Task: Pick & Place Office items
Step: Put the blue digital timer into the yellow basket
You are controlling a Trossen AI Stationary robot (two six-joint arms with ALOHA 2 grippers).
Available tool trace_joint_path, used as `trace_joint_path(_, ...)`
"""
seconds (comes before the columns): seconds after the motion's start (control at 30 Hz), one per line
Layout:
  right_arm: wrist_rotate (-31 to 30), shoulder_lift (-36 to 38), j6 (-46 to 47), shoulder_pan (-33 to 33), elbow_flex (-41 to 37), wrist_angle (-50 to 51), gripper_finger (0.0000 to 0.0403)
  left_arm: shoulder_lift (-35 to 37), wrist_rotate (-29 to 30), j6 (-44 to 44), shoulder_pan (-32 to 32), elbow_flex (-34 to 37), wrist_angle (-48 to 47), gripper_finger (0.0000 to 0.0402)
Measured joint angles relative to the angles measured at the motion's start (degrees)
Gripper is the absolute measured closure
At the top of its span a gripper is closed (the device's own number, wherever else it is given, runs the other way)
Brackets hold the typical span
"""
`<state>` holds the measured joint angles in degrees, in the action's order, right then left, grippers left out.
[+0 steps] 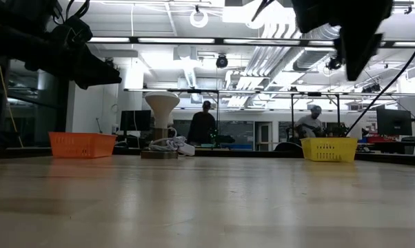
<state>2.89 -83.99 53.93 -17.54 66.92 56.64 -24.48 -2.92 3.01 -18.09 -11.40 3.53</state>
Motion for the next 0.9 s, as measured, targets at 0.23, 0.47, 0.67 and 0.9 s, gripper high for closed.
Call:
trace_joint_path(0.23, -3.5, -0.8, 24.9, -8.6, 0.0, 0.5, 0.0261, 0.0, 0.0, 0.0, 0.0, 0.0, 0.0, 0.0234)
trace_joint_path(0.47, -3.2, -1.8, 40.2, -15.7, 0.0, 3.4, 0.0261, 0.0, 0.0, 0.0, 0.0, 0.0, 0.0, 0.0234)
trace_joint_path(0.67, -1.8, -3.6, 51.7, -20.6, 0.0, 3.7, 0.0261, 0.0, 0.0, 0.0, 0.0, 0.0, 0.0, 0.0234)
trace_joint_path(0.9, 3.3, -7.3, 62.4, -24.0, 0.0, 3.1, 0.0261, 0.0, 0.0, 0.0, 0.0, 0.0, 0.0, 0.0234)
